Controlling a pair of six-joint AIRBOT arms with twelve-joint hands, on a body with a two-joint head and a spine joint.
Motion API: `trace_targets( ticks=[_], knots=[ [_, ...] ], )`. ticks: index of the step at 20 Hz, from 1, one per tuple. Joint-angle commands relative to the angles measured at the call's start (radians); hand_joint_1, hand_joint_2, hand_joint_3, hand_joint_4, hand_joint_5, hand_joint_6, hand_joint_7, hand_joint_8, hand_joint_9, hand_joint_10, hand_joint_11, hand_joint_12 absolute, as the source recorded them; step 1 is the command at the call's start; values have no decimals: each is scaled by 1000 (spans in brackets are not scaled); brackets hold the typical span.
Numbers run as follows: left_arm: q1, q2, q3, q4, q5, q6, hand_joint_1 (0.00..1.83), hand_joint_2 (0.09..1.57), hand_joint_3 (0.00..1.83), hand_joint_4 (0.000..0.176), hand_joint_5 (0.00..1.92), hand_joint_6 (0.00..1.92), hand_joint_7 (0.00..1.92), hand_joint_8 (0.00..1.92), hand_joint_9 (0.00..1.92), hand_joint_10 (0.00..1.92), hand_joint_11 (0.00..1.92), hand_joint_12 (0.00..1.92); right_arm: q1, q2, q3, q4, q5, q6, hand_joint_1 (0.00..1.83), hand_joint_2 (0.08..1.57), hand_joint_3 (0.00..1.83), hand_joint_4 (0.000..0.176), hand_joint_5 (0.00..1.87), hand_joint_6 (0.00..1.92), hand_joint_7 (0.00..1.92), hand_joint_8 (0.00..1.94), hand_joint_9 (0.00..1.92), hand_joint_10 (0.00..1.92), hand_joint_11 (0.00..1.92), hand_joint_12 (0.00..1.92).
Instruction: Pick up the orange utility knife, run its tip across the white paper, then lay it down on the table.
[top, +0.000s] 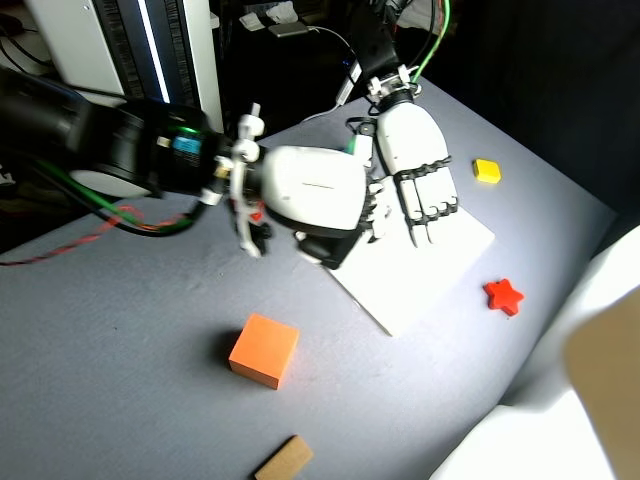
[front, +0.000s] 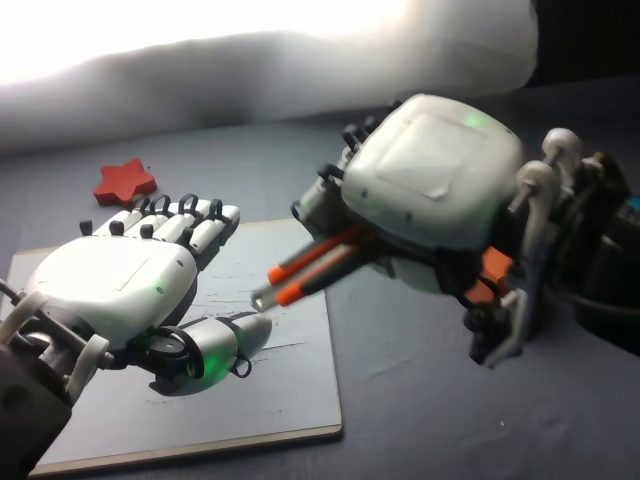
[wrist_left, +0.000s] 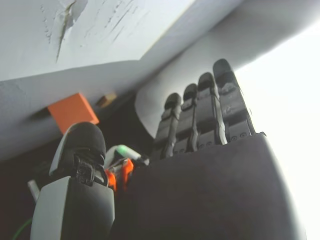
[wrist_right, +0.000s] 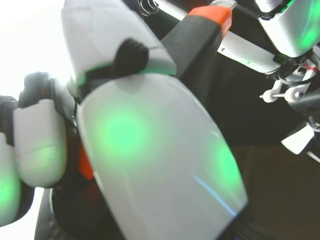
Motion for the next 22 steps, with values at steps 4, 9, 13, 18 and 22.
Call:
trace_targets(
  ticks=[4,9,13,18,22],
  knots=[
    [-2,2,0,56,-100,3,178,1316,0,11,0,0,0,0,27,1,0,254,-26,83,-70,-12,107,-12,1562,1347,0,175,1459,1921,1635,1941,1712,1921,1747,1921],
    [18,2,23,56,-112,-5,154,1323,0,11,0,0,0,0,29,3,0,220,-83,157,-114,-9,121,-12,1554,1339,0,176,1423,1921,1609,1941,1684,1921,1719,1921],
    [27,1,35,66,-117,-12,136,1325,0,5,0,0,0,0,34,3,0,272,-132,182,-114,-7,130,-11,1539,1358,0,176,1429,1921,1603,1941,1679,1921,1710,1921],
    [29,-11,32,70,-129,-17,138,1325,0,8,0,0,0,0,30,0,0,252,-208,186,-97,-6,149,-7,1533,1341,0,176,1372,1921,1556,1941,1642,1921,1675,1921],
    [30,-14,35,70,-142,-18,124,1328,1,6,0,0,0,0,15,1,0,258,-233,184,-79,-6,147,-5,1551,1313,0,176,1145,1921,1424,1941,1558,1921,1590,1921]
  ],
)
